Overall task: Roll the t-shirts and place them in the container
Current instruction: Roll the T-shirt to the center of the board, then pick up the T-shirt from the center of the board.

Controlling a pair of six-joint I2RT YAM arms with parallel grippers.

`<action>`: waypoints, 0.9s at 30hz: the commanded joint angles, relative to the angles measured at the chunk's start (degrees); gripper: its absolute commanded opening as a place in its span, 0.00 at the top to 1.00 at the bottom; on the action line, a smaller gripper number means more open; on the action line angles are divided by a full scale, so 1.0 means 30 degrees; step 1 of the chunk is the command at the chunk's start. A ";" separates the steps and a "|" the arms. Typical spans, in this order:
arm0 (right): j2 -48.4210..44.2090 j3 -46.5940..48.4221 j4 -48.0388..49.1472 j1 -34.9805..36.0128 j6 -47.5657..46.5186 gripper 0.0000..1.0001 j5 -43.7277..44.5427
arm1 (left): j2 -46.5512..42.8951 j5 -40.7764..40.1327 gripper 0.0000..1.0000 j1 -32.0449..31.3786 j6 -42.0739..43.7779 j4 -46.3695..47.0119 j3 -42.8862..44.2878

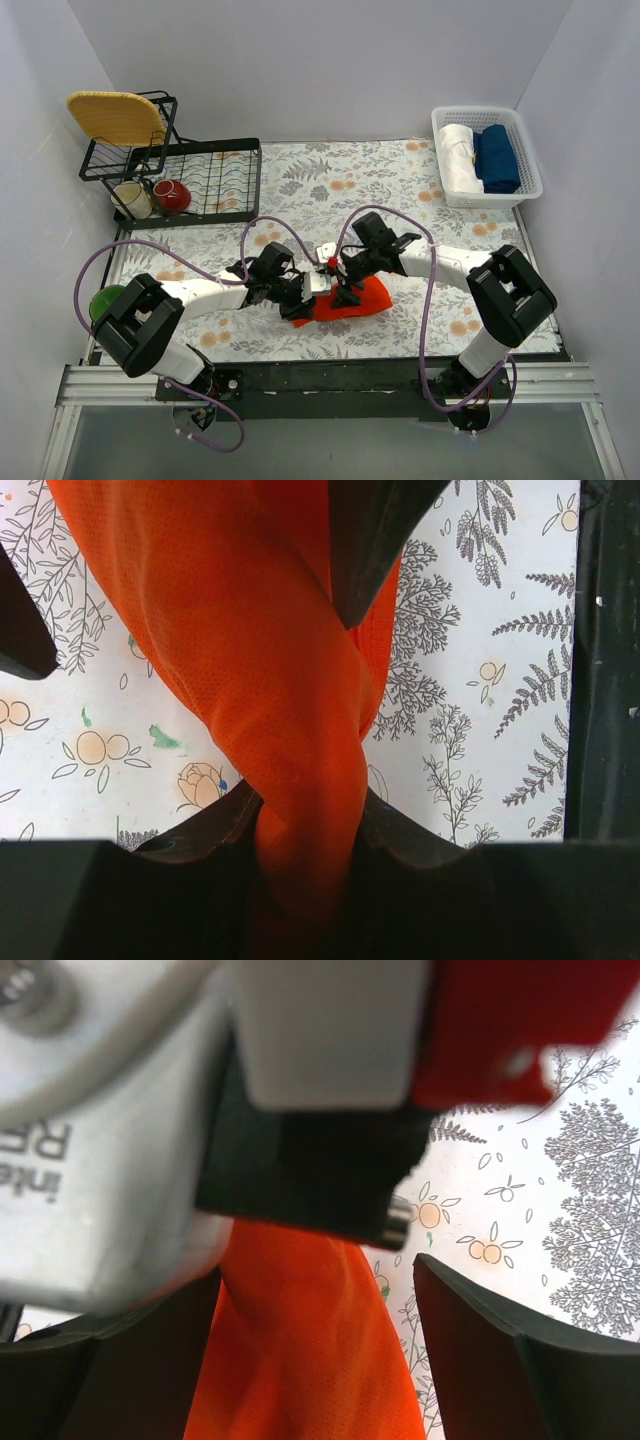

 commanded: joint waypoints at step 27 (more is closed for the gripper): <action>-0.1378 -0.3105 0.1735 0.1606 0.3546 0.02 0.4049 | -0.3921 0.0322 1.00 0.0107 0.1960 0.2202 -0.1707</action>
